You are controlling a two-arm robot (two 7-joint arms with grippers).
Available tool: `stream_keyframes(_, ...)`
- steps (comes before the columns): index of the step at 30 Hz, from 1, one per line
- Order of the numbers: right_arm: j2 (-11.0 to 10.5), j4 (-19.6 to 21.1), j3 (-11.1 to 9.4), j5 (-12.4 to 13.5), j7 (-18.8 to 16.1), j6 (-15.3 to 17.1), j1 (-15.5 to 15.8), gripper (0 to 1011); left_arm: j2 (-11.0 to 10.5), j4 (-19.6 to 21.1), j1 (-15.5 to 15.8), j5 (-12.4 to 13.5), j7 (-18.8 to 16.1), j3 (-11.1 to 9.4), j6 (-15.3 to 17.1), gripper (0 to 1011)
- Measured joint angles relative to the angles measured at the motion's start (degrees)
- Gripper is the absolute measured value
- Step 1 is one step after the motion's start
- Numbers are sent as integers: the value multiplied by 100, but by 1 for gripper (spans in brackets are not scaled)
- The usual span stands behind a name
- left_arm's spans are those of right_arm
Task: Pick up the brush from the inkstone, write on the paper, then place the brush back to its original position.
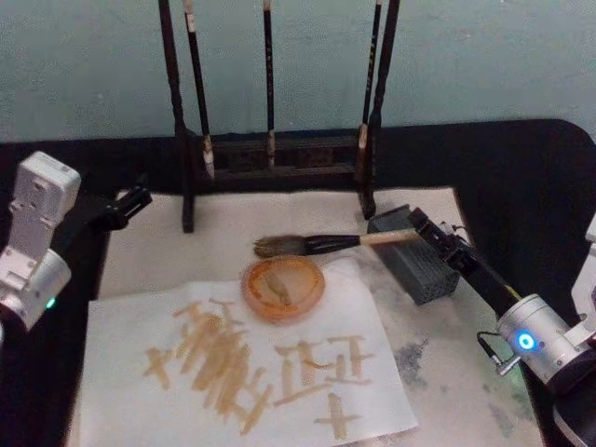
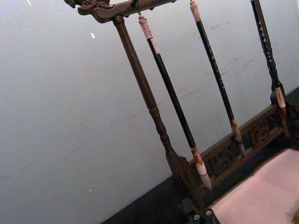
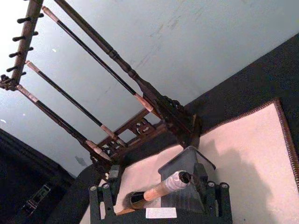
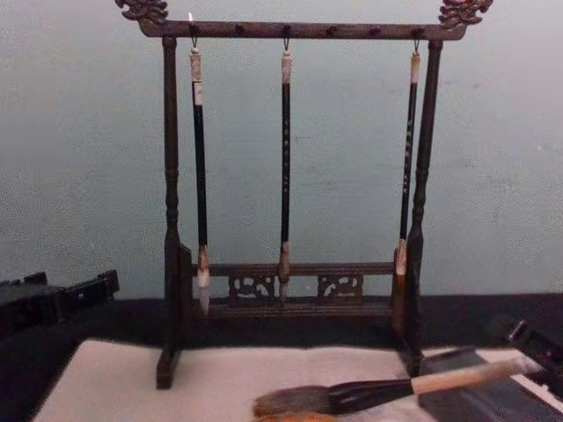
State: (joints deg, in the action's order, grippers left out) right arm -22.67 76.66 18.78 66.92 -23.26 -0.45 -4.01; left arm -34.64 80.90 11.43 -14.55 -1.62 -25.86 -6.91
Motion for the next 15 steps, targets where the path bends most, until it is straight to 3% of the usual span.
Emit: stream_keyframes(15,-4,51,-10,-66,41,-14,44,1001,0,0,0,0,0,0,0,1002)
